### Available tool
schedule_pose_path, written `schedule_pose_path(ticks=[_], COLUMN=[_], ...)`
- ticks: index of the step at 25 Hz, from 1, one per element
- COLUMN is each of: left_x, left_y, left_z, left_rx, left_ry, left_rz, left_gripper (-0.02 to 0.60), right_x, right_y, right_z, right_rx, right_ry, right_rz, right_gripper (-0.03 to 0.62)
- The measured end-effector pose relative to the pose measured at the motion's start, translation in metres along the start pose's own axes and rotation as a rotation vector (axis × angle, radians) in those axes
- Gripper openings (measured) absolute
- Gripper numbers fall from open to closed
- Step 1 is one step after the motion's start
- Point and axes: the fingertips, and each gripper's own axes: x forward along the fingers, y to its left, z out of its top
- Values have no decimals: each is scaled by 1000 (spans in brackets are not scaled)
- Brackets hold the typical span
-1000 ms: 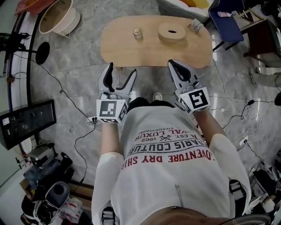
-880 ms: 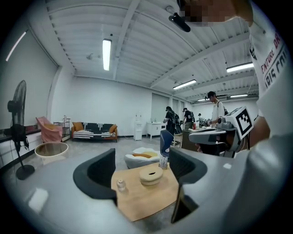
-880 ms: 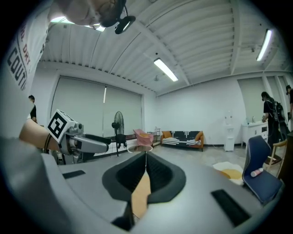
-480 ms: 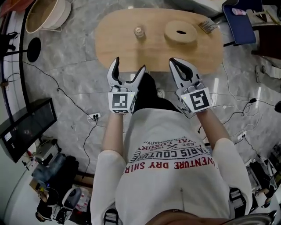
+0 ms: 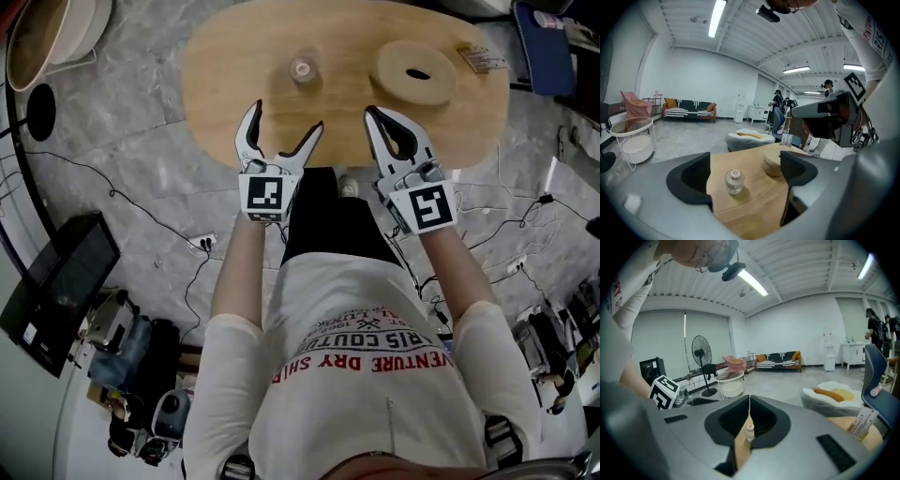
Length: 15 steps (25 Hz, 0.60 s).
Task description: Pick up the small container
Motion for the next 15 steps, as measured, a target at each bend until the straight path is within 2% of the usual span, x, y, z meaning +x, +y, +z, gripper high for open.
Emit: schedule_pose_path(ticks=[7,11,15], left_x=[66,99,128], left_y=[18,15,23], left_z=[-75,-105,-124], left_rx=[7,38,67], left_ry=[72,86,80], left_rz=[-46,-77,-74], left_gripper=[463,463,463], right_x=[66,87,102], right_y=[-28,-44,-52], right_z=[-66,-94,-124], right_rx=[49,42,69], right_ry=[46,55,66], right_rz=[-25,-26,-34], right_gripper=[9,9,9])
